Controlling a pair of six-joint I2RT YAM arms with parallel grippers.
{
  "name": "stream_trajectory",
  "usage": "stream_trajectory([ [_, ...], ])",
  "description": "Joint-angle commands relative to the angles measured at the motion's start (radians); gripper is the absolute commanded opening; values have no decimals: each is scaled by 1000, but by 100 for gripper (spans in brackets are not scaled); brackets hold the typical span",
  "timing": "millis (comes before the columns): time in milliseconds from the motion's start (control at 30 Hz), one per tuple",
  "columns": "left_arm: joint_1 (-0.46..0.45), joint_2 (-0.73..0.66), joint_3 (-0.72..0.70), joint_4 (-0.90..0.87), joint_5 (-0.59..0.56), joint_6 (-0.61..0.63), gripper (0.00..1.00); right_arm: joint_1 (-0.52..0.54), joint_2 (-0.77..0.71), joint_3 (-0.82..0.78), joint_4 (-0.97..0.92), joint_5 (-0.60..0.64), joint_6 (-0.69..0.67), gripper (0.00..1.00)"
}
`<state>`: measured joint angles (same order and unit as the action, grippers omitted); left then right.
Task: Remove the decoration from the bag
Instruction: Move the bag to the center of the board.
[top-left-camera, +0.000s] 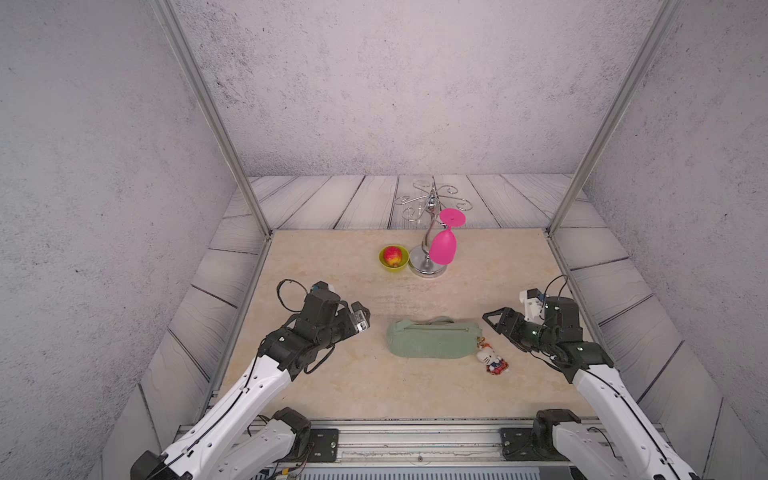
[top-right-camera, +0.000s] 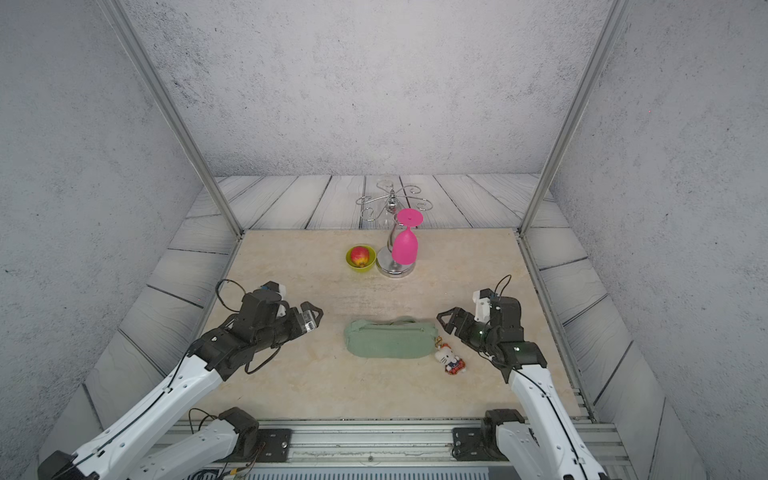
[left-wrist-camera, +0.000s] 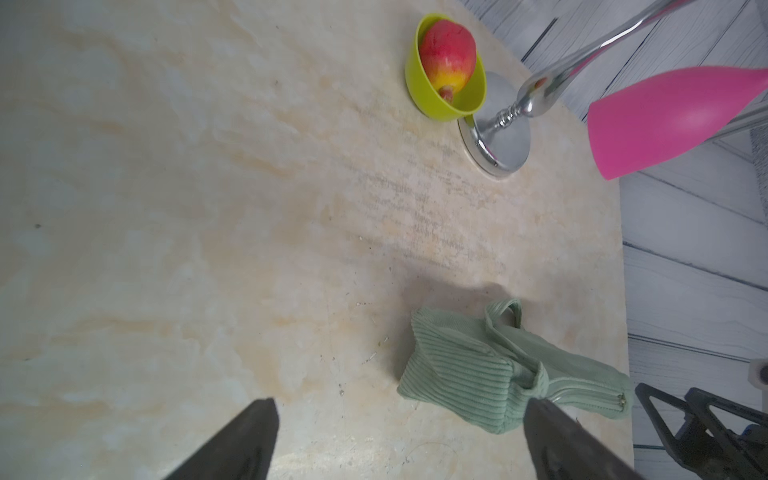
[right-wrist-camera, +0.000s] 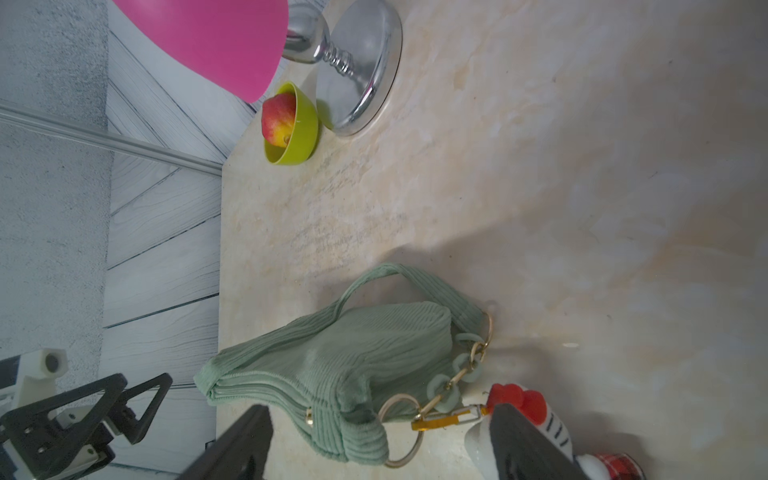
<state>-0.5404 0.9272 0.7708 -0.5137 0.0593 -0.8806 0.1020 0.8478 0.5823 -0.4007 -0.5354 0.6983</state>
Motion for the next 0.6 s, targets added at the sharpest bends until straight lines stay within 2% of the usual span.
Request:
stream_trajectory([
  [0,-20,23,-23,93,22,-14,98,78,23,17,2,41,33,87],
  [267,-60,93,-64,215,66,-42,99,266,145,80,32,148,57,86],
  [567,-90,138,-127,279,16,-67,99,396,255,122,96,204,90,86],
])
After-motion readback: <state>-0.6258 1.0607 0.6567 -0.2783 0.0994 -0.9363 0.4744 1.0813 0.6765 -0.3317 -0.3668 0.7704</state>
